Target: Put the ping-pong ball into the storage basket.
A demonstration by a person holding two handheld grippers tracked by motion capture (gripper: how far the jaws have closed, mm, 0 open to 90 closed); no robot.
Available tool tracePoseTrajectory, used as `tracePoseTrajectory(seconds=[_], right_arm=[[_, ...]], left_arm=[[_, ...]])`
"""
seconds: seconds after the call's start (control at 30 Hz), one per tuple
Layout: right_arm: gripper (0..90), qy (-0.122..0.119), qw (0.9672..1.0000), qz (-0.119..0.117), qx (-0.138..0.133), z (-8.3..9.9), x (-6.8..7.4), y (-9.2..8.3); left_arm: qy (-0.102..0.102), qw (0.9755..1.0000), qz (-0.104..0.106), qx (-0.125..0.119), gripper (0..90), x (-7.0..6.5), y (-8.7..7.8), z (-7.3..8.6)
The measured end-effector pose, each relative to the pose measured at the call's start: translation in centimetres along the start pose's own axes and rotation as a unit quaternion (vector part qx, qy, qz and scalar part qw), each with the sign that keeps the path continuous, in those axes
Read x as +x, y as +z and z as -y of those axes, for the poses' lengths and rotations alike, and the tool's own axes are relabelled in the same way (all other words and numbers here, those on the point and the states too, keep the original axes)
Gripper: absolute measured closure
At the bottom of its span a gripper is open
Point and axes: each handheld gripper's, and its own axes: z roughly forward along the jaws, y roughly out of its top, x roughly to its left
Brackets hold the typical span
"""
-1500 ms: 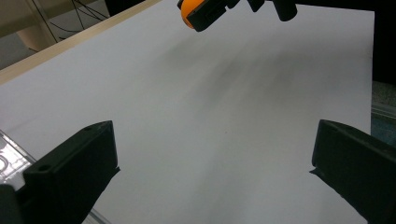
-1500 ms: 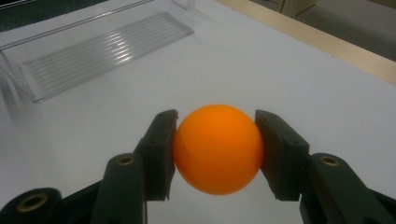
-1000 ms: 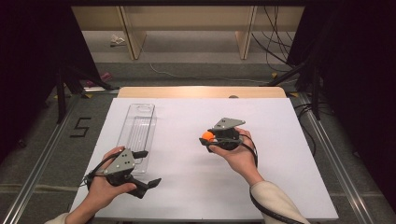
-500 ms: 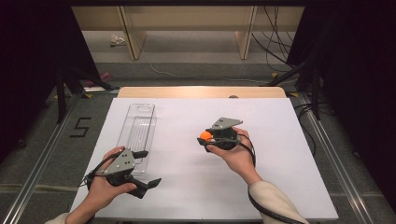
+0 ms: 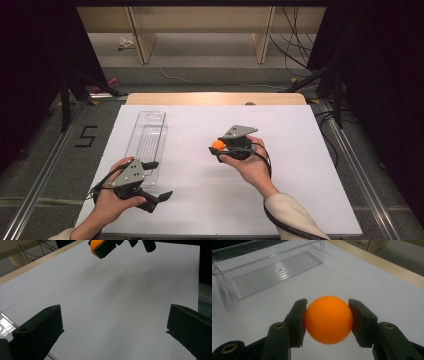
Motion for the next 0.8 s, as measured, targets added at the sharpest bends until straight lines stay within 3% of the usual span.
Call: tracePoseTrajectory(seconds=[0.8], right_arm=[[51.5,-0.004,1.0,-0.007,-0.001,-0.48,0.52,0.66]], left_arm=[[0.0,1.0,0.001,0.0,0.0,-0.02,0.01,-0.01]])
